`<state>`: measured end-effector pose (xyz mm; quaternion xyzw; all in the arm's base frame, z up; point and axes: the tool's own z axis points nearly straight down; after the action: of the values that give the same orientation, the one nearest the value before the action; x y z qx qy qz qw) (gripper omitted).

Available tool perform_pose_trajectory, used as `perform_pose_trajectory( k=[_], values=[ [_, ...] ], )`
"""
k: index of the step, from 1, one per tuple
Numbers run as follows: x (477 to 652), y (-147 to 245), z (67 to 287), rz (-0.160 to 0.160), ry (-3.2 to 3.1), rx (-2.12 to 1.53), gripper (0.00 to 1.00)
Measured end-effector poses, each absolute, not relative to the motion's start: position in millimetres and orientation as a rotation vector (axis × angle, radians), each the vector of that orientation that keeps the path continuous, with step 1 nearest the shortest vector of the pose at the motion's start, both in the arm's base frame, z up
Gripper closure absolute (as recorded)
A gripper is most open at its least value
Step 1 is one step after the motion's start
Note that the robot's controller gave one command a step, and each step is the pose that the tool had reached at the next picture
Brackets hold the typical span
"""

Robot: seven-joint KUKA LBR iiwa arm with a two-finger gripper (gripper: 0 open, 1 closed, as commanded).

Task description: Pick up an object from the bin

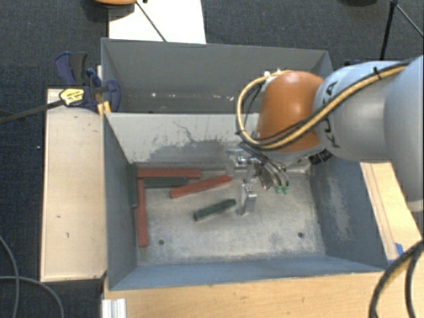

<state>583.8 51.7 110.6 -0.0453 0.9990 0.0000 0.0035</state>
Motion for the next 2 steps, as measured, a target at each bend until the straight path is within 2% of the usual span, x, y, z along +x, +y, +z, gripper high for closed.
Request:
perform_pose_trajectory(
  k=[1, 2],
  values=[
    [581.3, 105.8, 72.3, 0.003, 3.123, -0.305, 1.00],
    [580.7, 105.1, 70.9, 0.002, 3.126, -0.303, 0.00]
  ],
)
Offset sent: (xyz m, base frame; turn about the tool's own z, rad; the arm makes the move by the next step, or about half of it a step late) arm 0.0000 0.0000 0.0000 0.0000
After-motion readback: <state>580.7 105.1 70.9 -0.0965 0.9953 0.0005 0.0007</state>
